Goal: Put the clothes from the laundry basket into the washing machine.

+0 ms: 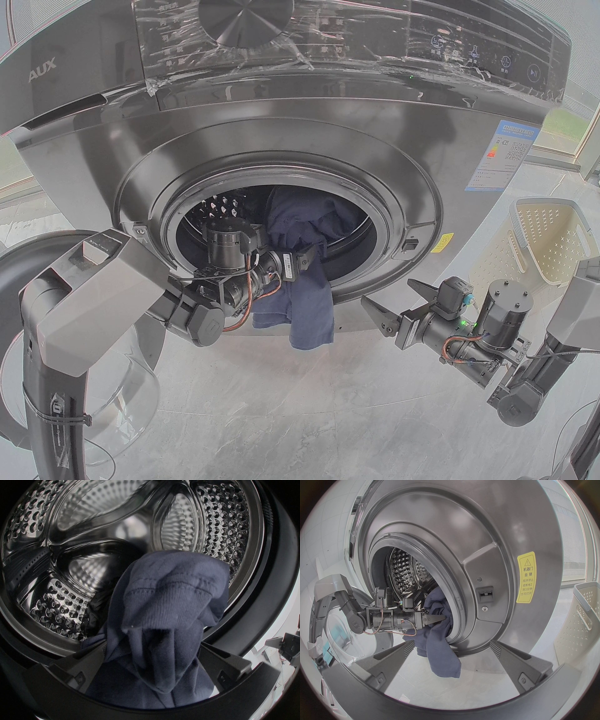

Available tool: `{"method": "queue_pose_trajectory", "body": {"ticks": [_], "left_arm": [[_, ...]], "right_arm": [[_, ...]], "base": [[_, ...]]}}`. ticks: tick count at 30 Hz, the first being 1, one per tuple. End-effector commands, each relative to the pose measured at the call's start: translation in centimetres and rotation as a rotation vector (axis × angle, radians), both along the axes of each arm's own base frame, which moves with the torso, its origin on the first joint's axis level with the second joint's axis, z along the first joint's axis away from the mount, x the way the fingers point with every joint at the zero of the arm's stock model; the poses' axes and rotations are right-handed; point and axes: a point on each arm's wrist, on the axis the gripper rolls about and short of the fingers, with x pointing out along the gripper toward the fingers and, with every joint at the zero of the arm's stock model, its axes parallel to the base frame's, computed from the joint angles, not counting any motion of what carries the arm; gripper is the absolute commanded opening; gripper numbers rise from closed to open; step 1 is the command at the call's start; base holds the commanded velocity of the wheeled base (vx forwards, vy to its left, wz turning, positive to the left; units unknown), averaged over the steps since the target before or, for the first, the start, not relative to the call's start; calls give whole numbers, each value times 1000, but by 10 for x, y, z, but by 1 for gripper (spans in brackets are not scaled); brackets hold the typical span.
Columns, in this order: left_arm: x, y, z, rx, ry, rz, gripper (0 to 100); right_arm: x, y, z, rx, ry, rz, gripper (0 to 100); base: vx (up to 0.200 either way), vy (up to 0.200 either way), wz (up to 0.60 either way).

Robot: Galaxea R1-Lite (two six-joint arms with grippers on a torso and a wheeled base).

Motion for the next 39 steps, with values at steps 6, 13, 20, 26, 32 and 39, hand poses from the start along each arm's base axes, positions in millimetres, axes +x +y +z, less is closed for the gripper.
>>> {"method": "queue_pose_trajectory", "body": {"ticks": [6,13,20,26,32,39], "left_arm": [[4,-3,-13,35,47,-4,0],[18,-13,0,-17,-33,-7,0],[38,-24,24,-138,-216,16,0],[54,-27,43,-222,-320,81,0],[53,-27,47,-230,-328,81,100],[27,-18,58,-191,-263,56,100]], "right_arm": [[0,2,0,1,-2,5,100],[0,2,1,3,-5,7,100],[0,2,1,4,-6,7,100],[0,2,1,4,-6,7,100],[0,2,1,4,-6,7,100],[0,2,1,4,-6,7,100]], "base": [[0,0,0],[0,0,0],[0,0,0],[0,0,0],[0,0,0],[0,0,0]]}}
